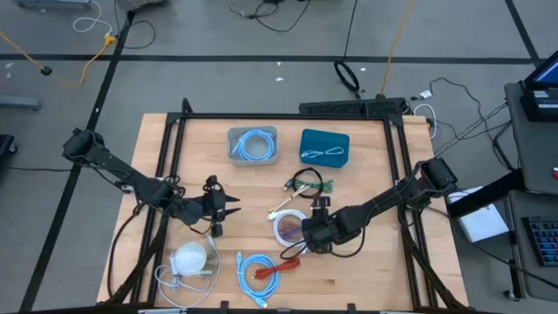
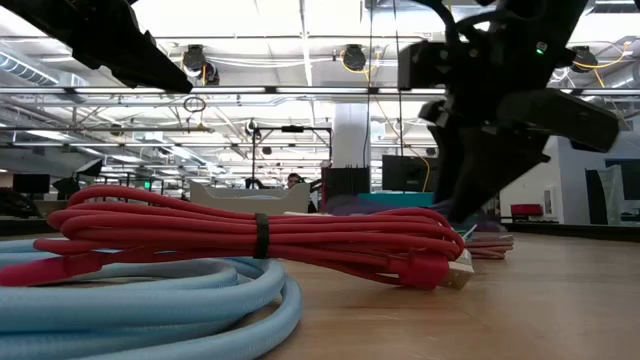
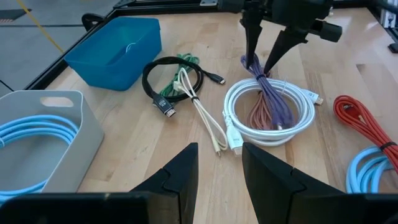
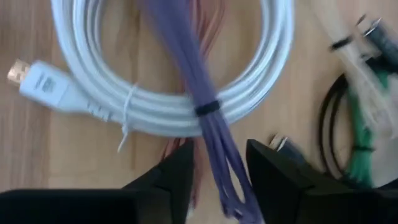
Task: Pick & Place USB Port
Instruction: Put the violet charger cable into the blue bin
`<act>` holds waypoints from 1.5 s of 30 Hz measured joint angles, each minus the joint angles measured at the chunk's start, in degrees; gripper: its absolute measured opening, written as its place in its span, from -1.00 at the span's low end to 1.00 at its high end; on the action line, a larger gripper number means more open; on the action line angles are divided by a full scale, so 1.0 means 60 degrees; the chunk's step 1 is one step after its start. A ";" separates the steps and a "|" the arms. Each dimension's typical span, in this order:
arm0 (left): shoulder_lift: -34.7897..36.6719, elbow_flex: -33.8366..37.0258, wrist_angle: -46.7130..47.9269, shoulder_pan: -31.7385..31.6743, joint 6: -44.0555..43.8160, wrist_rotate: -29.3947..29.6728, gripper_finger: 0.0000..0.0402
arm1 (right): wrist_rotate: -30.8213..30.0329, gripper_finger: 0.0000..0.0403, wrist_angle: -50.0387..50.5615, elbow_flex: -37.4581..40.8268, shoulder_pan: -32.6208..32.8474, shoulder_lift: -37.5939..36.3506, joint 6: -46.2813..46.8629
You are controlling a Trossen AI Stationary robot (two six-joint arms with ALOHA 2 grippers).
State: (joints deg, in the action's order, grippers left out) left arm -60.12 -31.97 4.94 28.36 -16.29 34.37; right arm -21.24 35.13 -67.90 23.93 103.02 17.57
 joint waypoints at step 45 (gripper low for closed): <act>0.0000 -0.0003 0.0235 0.0003 -0.0112 0.0028 -0.36 | -0.7235 -0.96 0.0915 -0.0946 -0.4716 -0.2739 -0.1475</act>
State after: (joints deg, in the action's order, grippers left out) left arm -60.12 -31.98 6.35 28.38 -16.96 34.54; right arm -64.65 40.62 -73.58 -4.36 86.59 8.72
